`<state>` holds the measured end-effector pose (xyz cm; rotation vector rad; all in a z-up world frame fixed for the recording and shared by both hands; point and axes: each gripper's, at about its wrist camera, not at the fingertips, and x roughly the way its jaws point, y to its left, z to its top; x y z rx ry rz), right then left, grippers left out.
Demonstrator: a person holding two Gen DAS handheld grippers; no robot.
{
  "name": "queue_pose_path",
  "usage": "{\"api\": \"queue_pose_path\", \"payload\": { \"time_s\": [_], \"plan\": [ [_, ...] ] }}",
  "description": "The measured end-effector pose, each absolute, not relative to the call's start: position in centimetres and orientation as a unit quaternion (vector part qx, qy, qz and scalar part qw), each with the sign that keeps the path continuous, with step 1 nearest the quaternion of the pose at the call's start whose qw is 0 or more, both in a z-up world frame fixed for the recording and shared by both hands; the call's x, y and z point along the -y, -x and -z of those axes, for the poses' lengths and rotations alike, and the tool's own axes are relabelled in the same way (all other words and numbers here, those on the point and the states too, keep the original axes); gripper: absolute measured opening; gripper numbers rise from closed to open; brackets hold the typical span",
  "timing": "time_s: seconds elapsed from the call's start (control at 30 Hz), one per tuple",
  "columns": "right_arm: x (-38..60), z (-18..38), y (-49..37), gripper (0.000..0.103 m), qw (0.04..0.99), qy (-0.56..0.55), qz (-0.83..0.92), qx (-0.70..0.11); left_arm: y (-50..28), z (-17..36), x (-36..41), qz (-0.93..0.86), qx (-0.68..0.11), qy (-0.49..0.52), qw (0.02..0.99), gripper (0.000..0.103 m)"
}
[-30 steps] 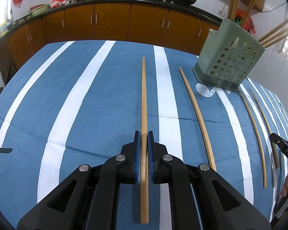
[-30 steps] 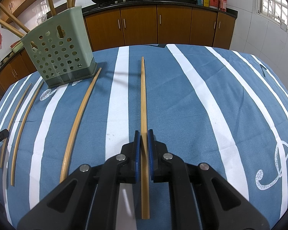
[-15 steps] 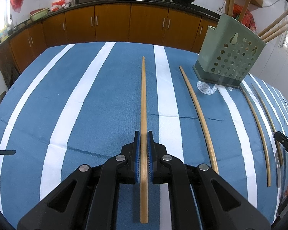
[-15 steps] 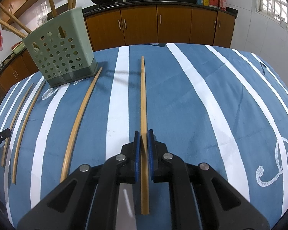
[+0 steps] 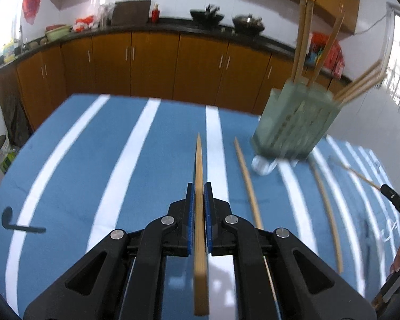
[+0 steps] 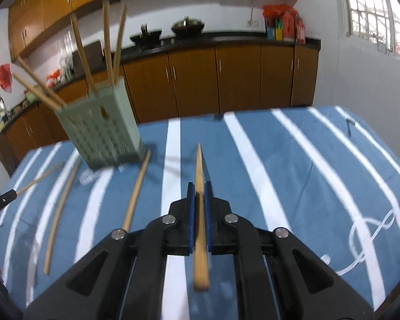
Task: Organize utensils
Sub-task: 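Lift the left gripper's chopstick upright over the holder while the right gripper lifts its own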
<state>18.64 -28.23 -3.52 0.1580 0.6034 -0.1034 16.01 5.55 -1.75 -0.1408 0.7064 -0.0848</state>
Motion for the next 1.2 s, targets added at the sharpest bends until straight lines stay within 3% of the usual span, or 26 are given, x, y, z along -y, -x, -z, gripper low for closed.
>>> {"api": "queue_pose_path", "payload": {
  "time_s": [0.47,0.9,1.2],
  "plan": [
    [28.2,-4.2,-17.5,0.008,0.976,-0.097,0.019,-0.194,-16.5,-5.8,-5.5,0.065,-0.269,0.077,0.958,0.007],
    [25.4,-14.2,-16.8,0.008,0.983,-0.134,-0.090,-0.091,-14.9,-12.9,-0.3,0.178,-0.210,0.064,0.959,0.007],
    [22.5,-17.7,-19.2,0.008,0.991,-0.105,-0.078,-0.017,-17.4,-16.1,2.5,0.170,-0.171,0.041,0.970,0.007]
  ]
}}
